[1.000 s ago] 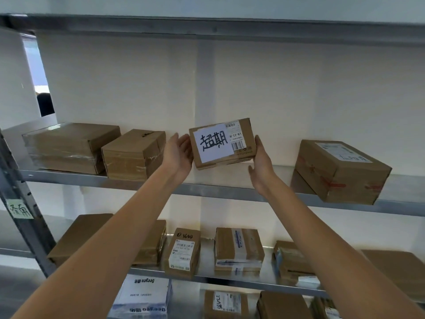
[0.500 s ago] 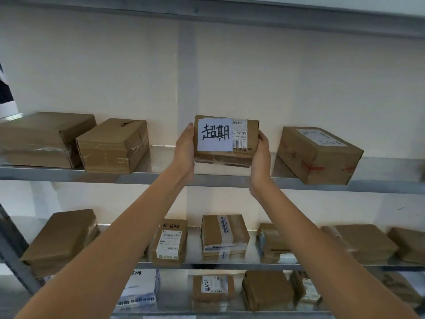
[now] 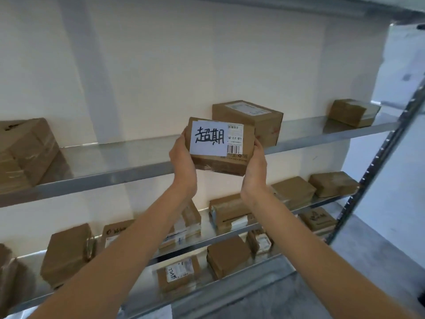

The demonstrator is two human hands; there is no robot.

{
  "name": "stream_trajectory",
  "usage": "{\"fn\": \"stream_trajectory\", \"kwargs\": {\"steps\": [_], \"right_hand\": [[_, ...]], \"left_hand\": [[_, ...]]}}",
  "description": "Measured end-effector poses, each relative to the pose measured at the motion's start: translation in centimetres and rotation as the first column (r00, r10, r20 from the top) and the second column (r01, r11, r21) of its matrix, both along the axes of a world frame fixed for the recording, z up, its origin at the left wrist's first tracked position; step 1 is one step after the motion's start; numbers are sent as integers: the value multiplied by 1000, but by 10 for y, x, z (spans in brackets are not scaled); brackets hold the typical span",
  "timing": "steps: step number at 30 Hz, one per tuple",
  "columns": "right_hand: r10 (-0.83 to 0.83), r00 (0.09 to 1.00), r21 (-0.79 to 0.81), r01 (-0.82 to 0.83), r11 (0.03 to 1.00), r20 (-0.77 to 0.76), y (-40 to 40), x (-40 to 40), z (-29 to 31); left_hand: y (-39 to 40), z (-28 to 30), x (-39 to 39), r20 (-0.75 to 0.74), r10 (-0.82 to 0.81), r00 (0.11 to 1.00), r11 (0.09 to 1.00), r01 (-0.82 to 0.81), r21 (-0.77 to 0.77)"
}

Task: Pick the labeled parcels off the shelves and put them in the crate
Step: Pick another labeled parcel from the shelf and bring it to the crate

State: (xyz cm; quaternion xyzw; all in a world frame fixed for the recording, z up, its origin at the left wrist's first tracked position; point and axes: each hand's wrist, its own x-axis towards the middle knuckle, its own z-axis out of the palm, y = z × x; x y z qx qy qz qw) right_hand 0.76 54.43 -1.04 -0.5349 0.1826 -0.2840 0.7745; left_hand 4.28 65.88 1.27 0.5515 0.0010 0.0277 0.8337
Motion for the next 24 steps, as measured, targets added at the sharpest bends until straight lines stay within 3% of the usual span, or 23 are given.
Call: {"fn": "stream_trajectory", "kwargs": {"steps": [6,11,19,24], "right_hand": [[-17,1000,-6,17,1000,12,-39,-38,1],[-43,999,17,43,999,4,-80,-65,-3],[-189,981,68,191,979,-40,-178,-123,-22],[-322,939,153,338,929,-118,-257,-179,-50]], "left_hand": [[-44,4,-35,-20,54,998,991,-56,-122],[-86,6,-60,-24,4,1000,987,-8,-160],[-187,-4,-107,-26,-172,985,980,169,-106],[-278,-38,-137,-64,-372,926,927,374,23]]}}
